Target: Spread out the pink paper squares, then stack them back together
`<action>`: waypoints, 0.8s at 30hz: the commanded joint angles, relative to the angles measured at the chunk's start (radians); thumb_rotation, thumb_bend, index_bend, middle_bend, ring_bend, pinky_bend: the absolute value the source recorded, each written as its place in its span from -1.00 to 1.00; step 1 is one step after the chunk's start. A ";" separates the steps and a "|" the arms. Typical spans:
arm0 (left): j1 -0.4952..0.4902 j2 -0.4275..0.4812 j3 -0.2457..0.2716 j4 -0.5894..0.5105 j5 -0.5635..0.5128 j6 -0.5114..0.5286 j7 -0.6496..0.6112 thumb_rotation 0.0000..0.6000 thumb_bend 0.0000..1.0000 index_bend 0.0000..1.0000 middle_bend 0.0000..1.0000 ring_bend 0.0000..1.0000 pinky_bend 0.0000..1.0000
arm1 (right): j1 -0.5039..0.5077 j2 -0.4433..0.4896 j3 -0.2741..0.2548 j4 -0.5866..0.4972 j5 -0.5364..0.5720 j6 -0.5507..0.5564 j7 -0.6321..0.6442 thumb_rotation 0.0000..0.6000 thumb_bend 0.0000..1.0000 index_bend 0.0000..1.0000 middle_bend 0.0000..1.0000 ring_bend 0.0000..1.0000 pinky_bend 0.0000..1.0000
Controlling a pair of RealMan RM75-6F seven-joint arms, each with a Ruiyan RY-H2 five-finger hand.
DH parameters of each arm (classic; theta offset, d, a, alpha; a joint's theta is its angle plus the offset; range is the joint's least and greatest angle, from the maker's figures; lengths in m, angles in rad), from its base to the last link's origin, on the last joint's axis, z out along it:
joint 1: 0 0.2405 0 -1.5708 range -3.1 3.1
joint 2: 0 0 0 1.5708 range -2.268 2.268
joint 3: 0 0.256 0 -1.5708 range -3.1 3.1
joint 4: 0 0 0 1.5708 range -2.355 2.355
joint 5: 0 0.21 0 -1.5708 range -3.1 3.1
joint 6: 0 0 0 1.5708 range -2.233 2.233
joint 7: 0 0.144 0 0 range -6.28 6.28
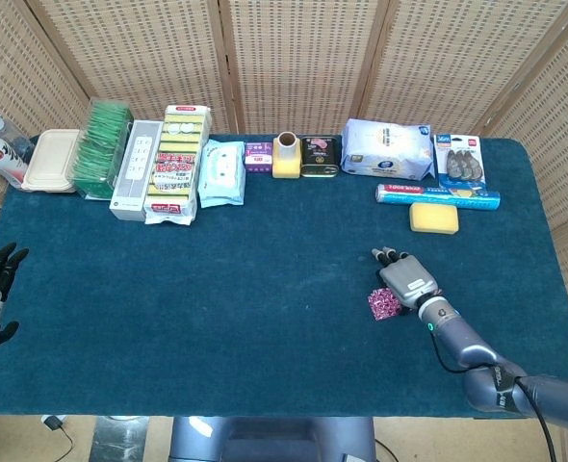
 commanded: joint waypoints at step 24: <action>0.002 0.000 0.000 0.000 0.001 0.003 -0.004 1.00 -0.83 -1.00 -1.00 -1.00 -0.84 | -0.011 0.013 -0.017 -0.023 -0.023 0.023 0.037 1.00 -0.55 -0.33 -0.92 -0.88 -0.56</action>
